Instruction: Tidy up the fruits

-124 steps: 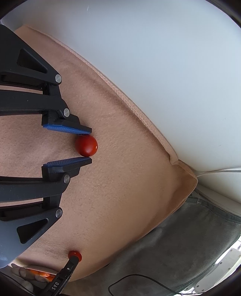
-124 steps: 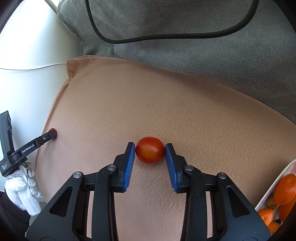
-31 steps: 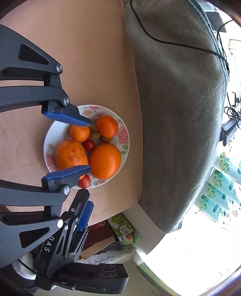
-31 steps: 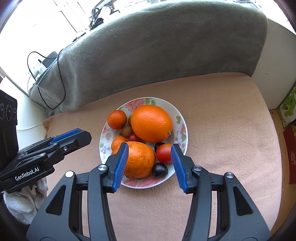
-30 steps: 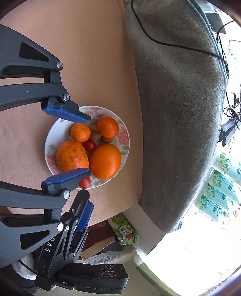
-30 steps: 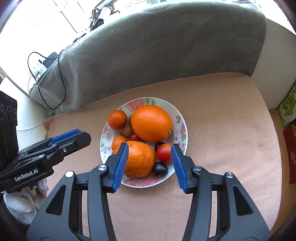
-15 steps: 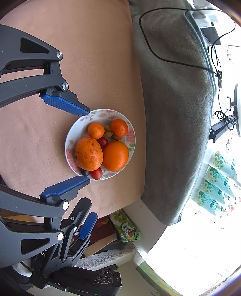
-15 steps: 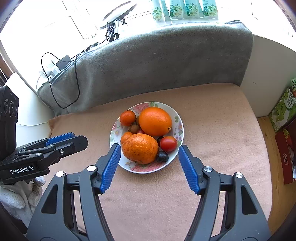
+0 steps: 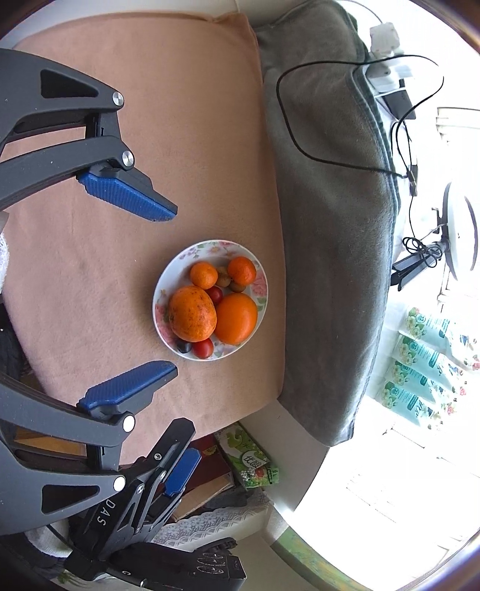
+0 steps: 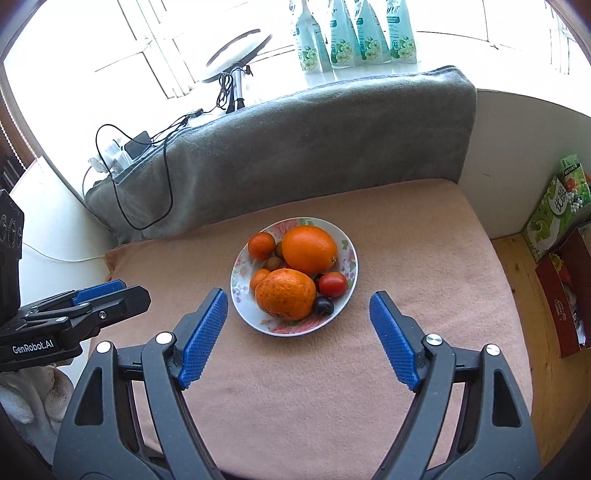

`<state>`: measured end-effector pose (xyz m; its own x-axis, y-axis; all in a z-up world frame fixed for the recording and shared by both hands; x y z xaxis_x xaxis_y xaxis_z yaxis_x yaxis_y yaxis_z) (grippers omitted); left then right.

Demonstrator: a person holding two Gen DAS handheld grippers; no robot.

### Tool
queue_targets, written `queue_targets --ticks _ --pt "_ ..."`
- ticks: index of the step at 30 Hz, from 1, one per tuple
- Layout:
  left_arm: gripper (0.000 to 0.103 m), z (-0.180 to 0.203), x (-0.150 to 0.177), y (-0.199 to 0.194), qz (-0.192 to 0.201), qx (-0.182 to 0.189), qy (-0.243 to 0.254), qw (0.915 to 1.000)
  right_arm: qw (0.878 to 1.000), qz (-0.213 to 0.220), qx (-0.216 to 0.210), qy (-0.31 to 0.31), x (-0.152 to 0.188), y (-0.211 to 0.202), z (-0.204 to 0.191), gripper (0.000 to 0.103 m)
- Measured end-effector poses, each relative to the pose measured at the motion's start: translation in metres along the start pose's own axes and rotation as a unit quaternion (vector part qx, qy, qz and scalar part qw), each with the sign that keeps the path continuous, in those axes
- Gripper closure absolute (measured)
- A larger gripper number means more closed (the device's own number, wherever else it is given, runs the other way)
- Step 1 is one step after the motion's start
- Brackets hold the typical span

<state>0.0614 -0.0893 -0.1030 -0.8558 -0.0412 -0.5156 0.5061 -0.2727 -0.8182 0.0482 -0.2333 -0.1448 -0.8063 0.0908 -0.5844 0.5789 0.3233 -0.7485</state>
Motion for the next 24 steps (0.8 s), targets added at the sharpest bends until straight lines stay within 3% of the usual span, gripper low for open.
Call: queue_targets --ticks 12,24 --pt "0.023 0.01 0.0 -0.032 0.028 0.003 0.016 0.9995 0.999 0.032 -0.005 -0.018 -0.003 -0.027 -0.017 0.018" --pt "0.022 0.016 0.004 -0.038 0.034 -0.015 0.024 0.999 1.0 0.027 -0.008 -0.014 0.001 -0.026 -0.019 0.017"
Point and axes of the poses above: each gripper's, at about its wrist camera, not at the fingertips, and y roughly the way its jaws point, z to its right, x to its underside, the point moved 1 cm from there along y, roughly the way its jaws point
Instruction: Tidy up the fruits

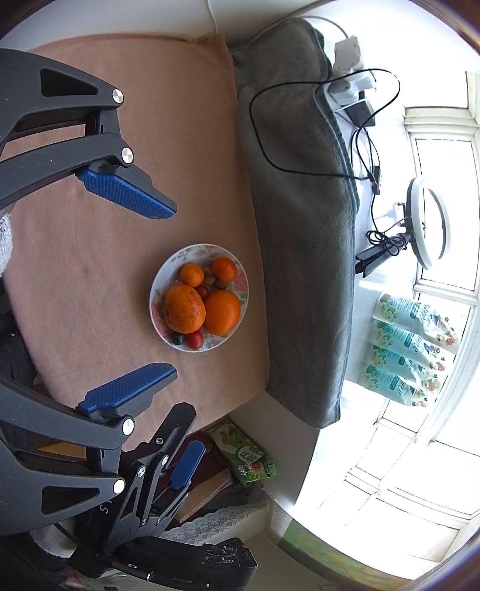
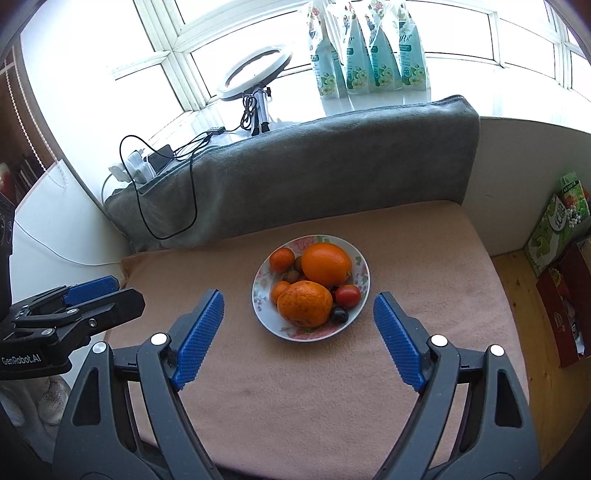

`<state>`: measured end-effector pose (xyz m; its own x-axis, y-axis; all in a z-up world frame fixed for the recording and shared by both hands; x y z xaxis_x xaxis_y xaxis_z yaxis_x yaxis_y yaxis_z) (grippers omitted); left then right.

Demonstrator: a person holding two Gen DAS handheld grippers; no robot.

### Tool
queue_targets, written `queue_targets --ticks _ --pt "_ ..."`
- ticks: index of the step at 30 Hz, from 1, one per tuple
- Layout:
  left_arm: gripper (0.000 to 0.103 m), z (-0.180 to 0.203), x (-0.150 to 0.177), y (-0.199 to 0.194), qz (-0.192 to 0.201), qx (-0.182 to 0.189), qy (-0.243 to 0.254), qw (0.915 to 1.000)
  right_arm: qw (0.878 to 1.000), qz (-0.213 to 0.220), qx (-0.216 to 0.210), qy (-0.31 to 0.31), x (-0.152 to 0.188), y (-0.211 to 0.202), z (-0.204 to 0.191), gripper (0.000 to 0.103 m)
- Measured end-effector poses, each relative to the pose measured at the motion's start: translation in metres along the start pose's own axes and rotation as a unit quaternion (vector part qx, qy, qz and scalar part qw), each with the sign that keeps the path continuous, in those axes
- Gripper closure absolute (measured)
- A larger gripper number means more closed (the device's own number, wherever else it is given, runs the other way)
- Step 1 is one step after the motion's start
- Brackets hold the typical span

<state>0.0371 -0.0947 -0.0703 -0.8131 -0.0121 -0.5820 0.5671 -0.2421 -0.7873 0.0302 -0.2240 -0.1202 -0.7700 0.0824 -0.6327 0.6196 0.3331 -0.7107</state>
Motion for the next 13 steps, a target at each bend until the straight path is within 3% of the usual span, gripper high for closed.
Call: queue_targets --ticks 13 --pt "0.022 -0.0004 0.0036 -0.0039 0.005 0.0 -0.007 1.0 1.0 -0.008 0.001 0.003 0.0068 0.0013 0.0001 0.017"
Point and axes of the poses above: each gripper's, at about its wrist camera, not at the fingertips, and y roughly the way its jaws point, z to its right, x to its underside, the point moved 1 cm from there along y, roughly the way its jaws point
